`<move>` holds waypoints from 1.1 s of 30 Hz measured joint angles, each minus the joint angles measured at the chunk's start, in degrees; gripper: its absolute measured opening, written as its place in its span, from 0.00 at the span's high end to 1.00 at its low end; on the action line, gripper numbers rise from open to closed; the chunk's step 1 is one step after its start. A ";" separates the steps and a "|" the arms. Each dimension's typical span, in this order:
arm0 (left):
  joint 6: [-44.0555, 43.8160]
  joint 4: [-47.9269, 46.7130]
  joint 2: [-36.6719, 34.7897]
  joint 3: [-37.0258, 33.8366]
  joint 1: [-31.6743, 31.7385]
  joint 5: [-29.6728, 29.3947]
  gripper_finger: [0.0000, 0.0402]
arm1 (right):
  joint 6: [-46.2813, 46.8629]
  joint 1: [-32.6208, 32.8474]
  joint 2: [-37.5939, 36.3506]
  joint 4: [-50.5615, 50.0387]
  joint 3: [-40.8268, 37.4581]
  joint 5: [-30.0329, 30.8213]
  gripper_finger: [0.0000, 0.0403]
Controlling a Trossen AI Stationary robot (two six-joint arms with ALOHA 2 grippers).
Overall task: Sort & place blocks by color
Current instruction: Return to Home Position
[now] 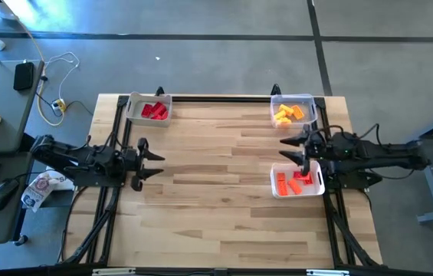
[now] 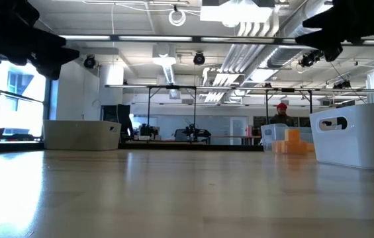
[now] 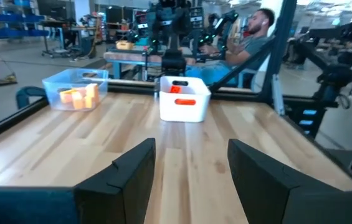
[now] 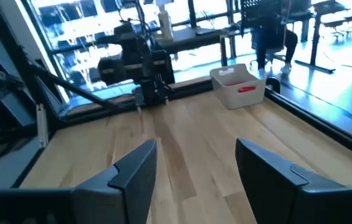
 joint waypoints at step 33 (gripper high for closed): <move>3.49 -0.54 0.02 0.00 2.79 -0.46 0.53 | -1.21 0.02 -17.12 1.13 -16.55 -9.98 0.49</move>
